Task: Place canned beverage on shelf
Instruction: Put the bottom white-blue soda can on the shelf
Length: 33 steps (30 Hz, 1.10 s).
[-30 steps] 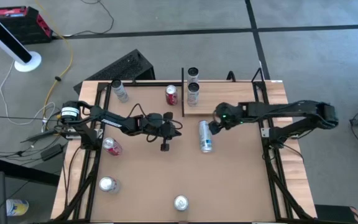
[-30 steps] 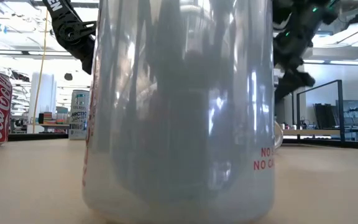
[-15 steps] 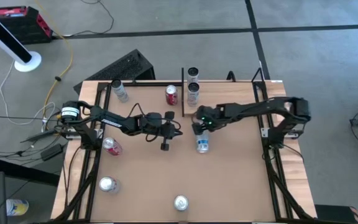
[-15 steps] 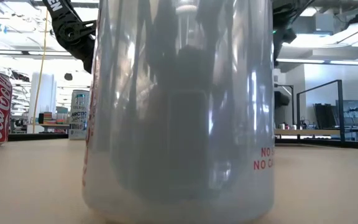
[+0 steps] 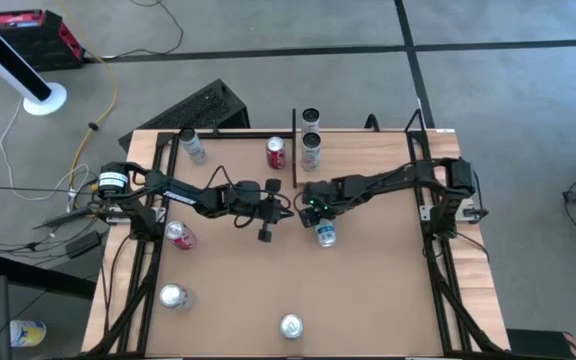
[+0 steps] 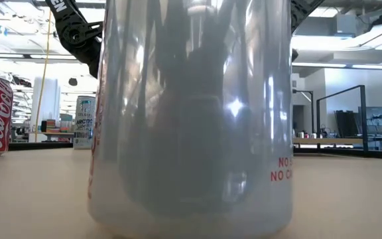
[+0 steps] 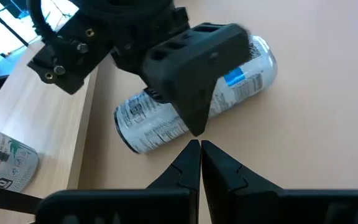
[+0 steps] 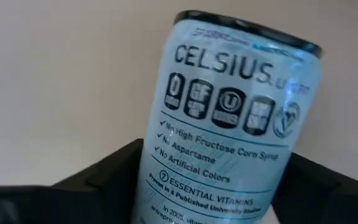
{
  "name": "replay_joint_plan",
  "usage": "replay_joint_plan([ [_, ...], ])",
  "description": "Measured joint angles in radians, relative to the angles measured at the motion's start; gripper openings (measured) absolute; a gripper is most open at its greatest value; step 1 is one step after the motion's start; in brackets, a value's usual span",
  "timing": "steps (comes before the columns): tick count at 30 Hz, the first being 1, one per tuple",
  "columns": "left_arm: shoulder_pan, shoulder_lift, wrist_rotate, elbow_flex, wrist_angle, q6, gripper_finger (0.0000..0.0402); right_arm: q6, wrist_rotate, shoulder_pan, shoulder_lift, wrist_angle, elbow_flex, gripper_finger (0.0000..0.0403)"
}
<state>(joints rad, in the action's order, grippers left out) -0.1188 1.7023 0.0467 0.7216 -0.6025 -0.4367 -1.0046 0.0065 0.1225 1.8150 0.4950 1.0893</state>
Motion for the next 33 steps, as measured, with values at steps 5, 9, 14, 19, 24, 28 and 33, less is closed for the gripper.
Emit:
replay_joint_plan([
  [5,0.0,0.0,0.0,0.0,0.006,0.0,0.0,0.008,0.111,-0.043,-0.045,0.034,-0.003,0.0286],
  [9,0.0,0.0,-0.01,0.0,0.026,-0.003,0.0,0.021,0.254,-0.1,-0.149,0.068,-0.002,0.0286],
  [14,-0.001,0.0,-0.014,0.0,0.036,-0.008,0.0,0.013,0.517,-0.221,-0.282,0.139,-0.002,0.0286],
  [19,-0.001,0.0,-0.009,0.0,0.033,-0.007,0.0,-0.107,0.837,-0.373,-0.351,0.146,-0.076,0.0286],
  [24,0.0,0.0,-0.006,0.0,0.024,-0.003,0.0,-0.215,1.15,-0.486,-0.317,0.012,-0.203,0.0286],
  [28,0.0,0.0,-0.005,0.0,0.013,0.005,0.0,-0.225,1.354,-0.515,-0.228,-0.121,-0.257,0.0286],
  [33,0.0,0.0,-0.003,0.0,0.006,0.012,0.0,-0.173,1.455,-0.513,-0.104,-0.147,-0.246,0.0286],
])
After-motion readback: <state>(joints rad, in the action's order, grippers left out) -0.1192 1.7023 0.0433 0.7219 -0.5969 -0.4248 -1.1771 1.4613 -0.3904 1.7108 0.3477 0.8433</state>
